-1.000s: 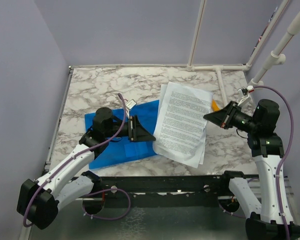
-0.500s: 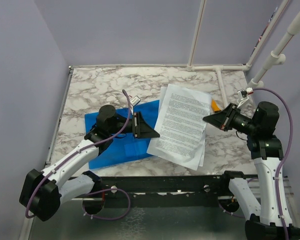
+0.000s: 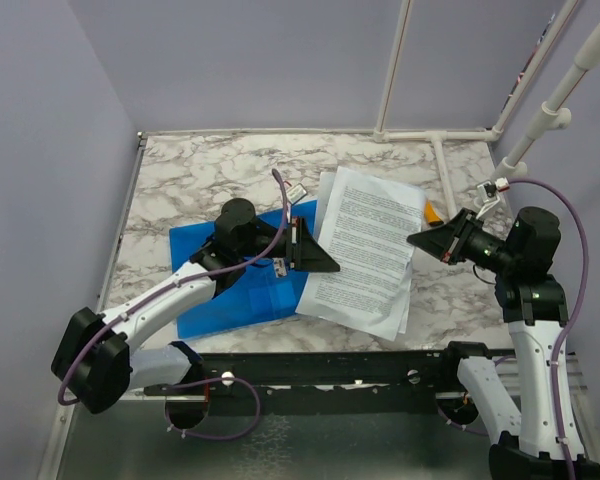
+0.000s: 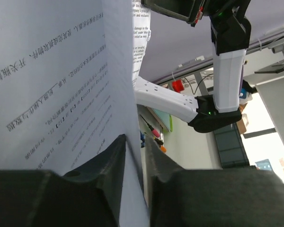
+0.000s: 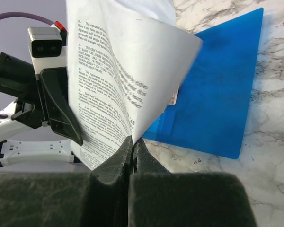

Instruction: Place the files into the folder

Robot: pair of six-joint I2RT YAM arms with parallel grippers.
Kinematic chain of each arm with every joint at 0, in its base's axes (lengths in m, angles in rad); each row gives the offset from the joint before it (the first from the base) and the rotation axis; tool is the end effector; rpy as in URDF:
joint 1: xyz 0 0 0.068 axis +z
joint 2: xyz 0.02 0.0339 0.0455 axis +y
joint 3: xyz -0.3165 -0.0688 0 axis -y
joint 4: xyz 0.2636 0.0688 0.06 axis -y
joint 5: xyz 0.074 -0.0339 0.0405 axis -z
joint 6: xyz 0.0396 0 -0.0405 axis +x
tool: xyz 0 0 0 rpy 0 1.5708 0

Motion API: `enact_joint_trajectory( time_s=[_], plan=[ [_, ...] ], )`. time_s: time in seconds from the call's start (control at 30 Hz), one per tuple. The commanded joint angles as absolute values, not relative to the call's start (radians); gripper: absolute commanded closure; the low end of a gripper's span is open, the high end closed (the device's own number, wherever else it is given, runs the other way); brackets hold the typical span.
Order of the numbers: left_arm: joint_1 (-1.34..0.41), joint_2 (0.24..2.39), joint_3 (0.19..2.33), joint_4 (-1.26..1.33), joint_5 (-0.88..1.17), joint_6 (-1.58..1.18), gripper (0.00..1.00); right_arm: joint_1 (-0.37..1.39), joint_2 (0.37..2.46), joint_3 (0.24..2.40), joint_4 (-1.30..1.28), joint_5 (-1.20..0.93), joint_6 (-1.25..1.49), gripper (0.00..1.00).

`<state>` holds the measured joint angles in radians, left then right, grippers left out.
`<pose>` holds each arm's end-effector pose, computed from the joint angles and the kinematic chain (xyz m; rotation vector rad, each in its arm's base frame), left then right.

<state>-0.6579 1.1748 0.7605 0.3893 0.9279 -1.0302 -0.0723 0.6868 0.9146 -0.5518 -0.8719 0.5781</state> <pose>0.1872 -0.1847 0.3519 0.5341 1.9461 -1.9249 0.1147 0.0221 0.4005 0.0038 1.9396 1.1604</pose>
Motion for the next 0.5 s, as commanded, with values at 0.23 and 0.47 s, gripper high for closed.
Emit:
enact_joint_trajectory(
  time_s=[0.23,0.47],
  plan=[
    [-0.685,1.402,0.867,0.459,0.862,-0.948,1.00,-0.074,0.651,0.888,-0.663,-0.617,0.530,0.99],
    [-0.709,1.605,0.964,0.502,0.847,-0.939,1.00,-0.074,0.642,0.804,-0.714,-0.395,0.517,0.99]
  ],
)
